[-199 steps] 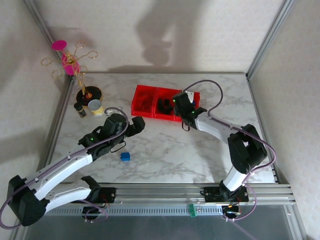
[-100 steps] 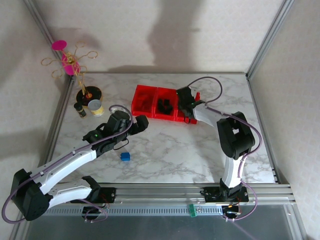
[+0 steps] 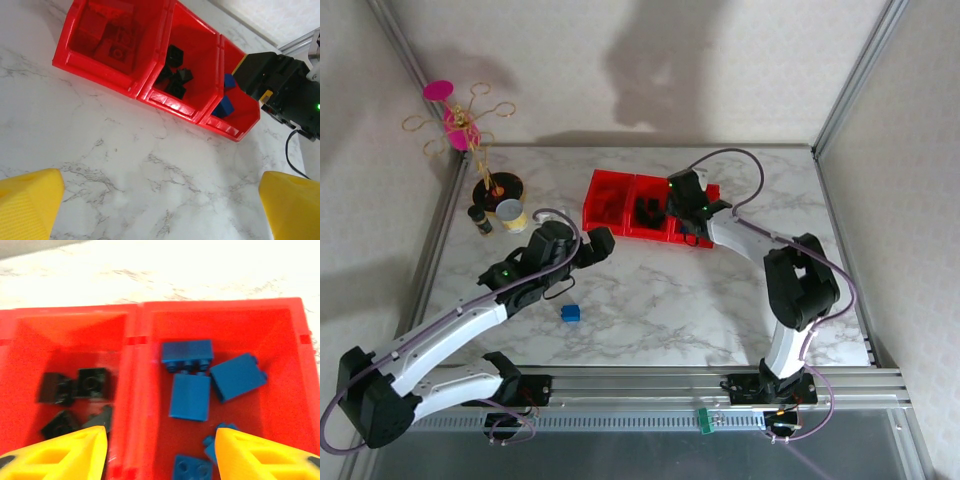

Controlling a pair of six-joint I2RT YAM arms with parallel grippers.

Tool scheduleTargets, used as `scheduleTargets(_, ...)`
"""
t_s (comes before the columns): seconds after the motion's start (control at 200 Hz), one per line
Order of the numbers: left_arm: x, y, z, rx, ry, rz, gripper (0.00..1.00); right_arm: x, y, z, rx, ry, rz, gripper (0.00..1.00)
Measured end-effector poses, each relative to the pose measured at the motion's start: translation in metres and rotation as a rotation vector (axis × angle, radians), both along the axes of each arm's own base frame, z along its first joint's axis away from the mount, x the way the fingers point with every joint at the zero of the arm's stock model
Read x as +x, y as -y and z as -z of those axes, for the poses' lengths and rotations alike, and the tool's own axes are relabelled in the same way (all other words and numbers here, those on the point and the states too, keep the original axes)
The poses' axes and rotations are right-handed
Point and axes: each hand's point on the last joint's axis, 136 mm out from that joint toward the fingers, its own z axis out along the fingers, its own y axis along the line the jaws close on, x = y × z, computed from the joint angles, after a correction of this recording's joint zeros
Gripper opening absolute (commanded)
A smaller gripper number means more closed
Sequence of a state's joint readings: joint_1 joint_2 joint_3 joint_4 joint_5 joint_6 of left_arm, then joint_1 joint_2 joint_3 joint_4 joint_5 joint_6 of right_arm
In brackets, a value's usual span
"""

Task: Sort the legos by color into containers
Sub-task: Place the lego in the container, then pick up the lego from the bottom-center of the table.

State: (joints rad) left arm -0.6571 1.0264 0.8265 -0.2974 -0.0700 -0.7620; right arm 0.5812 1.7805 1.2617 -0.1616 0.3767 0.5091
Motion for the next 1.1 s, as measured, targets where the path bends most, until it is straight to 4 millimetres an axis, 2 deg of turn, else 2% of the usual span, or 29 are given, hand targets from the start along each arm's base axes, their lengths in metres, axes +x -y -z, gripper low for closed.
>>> scheduleTargets(0.1, -0.004, -0.006, -0.007, -0.007, 0.018, -0.010, 1.00, -0.022, -0.024, -0.016, 0.020, 0.024, -0.066, 0.65)
scheduleTargets(0.18, -0.008, -0.013, -0.008, -0.001, 0.025, -0.026, 1.00, -0.043, -0.044, -0.019, 0.026, 0.026, -0.128, 0.67)
scheduleTargets(0.345, -0.019, -0.031, -0.013, 0.011, 0.041, -0.061, 1.00, -0.097, -0.089, -0.003, 0.009, -0.012, -0.279, 0.71)
scheduleTargets(0.461, -0.029, -0.043, -0.012, 0.013, 0.049, -0.085, 1.00, -0.133, -0.114, 0.011, 0.000, -0.047, -0.374, 0.73)
scheduleTargets(0.656, -0.043, -0.061, -0.004, 0.027, 0.030, -0.122, 1.00, -0.177, -0.151, 0.018, 0.029, -0.070, -0.482, 0.76)
scheduleTargets(0.751, -0.049, -0.069, -0.001, 0.034, 0.021, -0.145, 1.00, -0.200, -0.174, 0.031, 0.038, -0.086, -0.548, 0.78)
scheduleTargets(0.916, -0.060, -0.085, 0.006, 0.037, 0.011, -0.195, 1.00, -0.238, -0.205, 0.073, 0.015, -0.150, -0.646, 0.80)
scheduleTargets(1.011, -0.064, -0.094, 0.006, 0.034, 0.009, -0.228, 0.99, -0.251, -0.217, 0.089, 0.007, -0.174, -0.683, 0.81)
scheduleTargets(1.101, -0.068, -0.102, 0.005, 0.037, 0.011, -0.259, 1.00, -0.255, -0.226, 0.094, 0.011, -0.175, -0.699, 0.82)
